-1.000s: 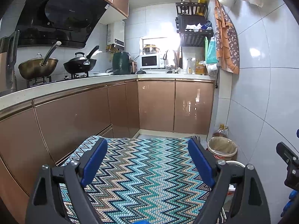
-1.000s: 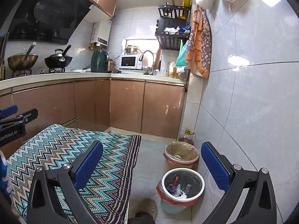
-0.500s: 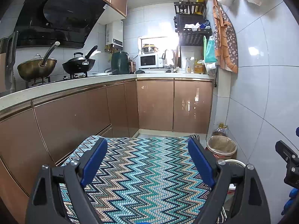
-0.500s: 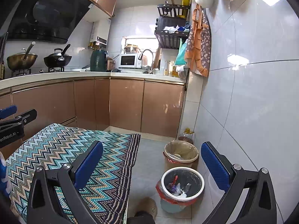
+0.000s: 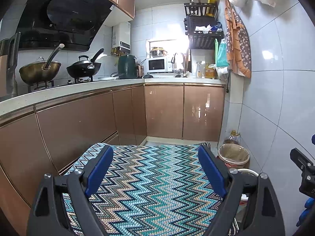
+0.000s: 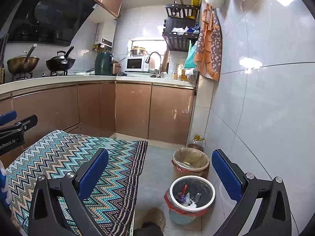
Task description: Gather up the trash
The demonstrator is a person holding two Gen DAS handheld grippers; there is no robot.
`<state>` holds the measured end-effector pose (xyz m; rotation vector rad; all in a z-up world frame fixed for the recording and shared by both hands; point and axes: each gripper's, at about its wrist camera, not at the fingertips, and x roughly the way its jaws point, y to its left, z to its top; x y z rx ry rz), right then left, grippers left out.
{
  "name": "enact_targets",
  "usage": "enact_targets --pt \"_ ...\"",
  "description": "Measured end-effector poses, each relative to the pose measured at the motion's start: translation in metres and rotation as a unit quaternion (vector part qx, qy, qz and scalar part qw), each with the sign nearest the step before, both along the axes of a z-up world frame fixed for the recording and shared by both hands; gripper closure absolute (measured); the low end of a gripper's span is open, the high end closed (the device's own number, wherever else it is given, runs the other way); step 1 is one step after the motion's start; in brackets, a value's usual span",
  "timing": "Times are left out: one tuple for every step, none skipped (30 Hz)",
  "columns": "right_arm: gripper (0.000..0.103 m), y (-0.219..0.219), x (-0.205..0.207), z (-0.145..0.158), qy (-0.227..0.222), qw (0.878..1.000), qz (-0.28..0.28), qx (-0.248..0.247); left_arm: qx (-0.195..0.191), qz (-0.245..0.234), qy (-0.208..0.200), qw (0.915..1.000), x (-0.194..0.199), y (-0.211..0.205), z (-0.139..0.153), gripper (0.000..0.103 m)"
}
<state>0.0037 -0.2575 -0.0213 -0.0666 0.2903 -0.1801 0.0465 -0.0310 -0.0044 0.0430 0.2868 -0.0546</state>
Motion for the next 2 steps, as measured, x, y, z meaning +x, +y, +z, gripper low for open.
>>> enact_targets --pt "0.0 0.0007 -0.0005 -0.0001 0.0 1.0 -0.001 0.0 -0.001 0.0 0.0 1.0 -0.0001 -0.0007 -0.0002 0.015" --pt "0.0 -0.0001 -0.0003 0.0001 0.0 1.0 0.0 0.0 -0.002 0.0 0.001 1.0 -0.0005 -0.0008 -0.0003 0.015"
